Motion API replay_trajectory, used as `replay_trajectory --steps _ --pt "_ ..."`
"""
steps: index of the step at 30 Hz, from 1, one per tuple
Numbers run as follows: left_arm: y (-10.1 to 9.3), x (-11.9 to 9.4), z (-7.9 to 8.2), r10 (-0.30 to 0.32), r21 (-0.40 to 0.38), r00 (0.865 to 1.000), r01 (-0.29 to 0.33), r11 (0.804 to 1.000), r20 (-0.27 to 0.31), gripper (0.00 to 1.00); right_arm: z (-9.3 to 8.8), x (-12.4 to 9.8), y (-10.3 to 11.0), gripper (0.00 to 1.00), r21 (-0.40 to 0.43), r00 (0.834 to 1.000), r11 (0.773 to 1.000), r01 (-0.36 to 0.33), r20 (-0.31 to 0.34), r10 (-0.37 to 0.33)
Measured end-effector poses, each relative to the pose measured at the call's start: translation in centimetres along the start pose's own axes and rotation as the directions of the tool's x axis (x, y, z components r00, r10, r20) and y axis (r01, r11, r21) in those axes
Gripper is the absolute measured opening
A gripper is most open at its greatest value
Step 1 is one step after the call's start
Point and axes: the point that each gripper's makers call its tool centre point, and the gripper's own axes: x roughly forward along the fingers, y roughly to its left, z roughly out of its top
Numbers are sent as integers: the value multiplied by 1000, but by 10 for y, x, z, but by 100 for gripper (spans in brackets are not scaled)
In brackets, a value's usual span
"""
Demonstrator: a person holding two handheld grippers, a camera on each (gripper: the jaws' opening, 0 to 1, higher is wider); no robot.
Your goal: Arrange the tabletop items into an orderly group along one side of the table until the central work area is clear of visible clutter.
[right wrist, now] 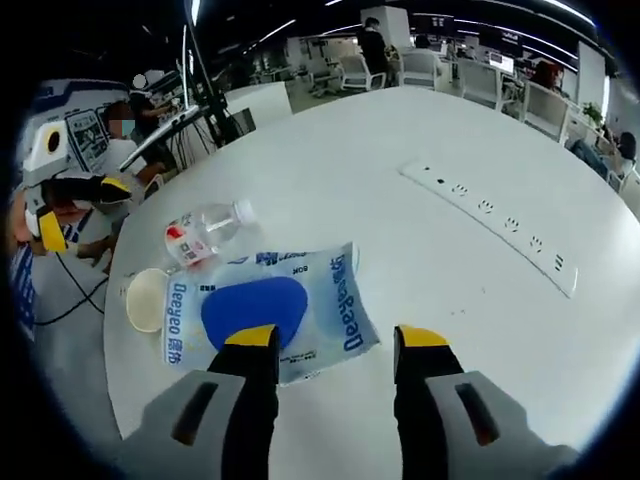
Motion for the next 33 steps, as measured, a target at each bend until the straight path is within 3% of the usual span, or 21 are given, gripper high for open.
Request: replay_trajectory --steps 7,19,22,26,33 --pt "5 1 -4 10 -13 1000 -10 1000 -4 76 1 13 -14 38 -8 1000 1000 -3 -15 2" --pt "8 4 -9 19 -28 1000 -19 999 -7 75 -8 24 -17 13 -64 997 998 -16 -80 10" --pt "9 5 -10 20 -33 1000 -20 999 -7 75 -9 25 -13 10 -47 996 998 -33 -82 29" --pt "9 6 -12 18 -31 1000 -19 999 -15 74 -12 27 -12 2 -98 995 994 -40 -97 30" --pt "4 8 -15 11 -24 1000 -12 1000 -27 74 -12 26 -12 0 -132 995 990 -52 -94 40"
